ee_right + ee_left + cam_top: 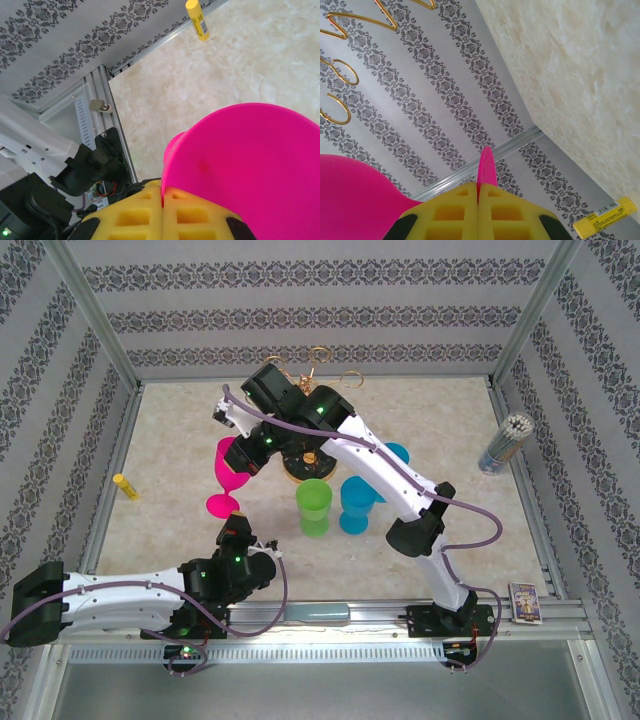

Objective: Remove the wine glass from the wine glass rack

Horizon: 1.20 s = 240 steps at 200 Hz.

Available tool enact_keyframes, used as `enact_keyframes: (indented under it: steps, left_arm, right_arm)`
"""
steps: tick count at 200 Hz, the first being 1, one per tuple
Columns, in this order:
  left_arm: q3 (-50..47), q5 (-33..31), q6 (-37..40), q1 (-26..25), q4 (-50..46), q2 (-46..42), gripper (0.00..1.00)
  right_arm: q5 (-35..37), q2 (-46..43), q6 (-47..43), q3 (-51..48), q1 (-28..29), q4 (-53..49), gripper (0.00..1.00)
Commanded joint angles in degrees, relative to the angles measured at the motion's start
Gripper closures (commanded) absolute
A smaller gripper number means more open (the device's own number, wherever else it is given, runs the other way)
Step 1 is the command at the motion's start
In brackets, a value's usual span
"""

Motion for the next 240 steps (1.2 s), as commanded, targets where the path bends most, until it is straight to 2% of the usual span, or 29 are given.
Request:
enact_keyframes:
  steps: [1,56,112,147,203,240]
  left_arm:
    - [-0.35,-1.66,0.20,-0.92,1.71,-0.99,1.00]
    - [0.05,-1.68,-0.73,-0.94,1.94,-1.81,0.97]
    - [-0.04,-1.54,-0.73,-0.94,2.18,-2.20,0.86]
    - [-0.30,-1.53,-0.60,-0.94,2.41,-2.88,0.75]
    - [-0.21,-1.38,-0.87,-0.87,2.98,-3.21,0.73]
    - [-0.13,-1.22,-1.25,-0.85,2.82,-3.11,0.72]
  right_arm:
    - [-0.50,-0.59,0.55,1.18,0.79,-0.52,1.00]
    - [2.24,-3.45,1.15,0.56,0.66,0.83,1.00]
    - [5.79,-7.09,1.42,-2.10,0.55,2.11,1.00]
    - [8.39,-9.96,2.11,-6.42,0.17,4.54,1.00]
    - [10.48,-17.59,3.91,-16.13,-1.18,11.61,1.00]
    - [11.81,-21.03,4.00,-19.20,-1.86,12.64,1.00]
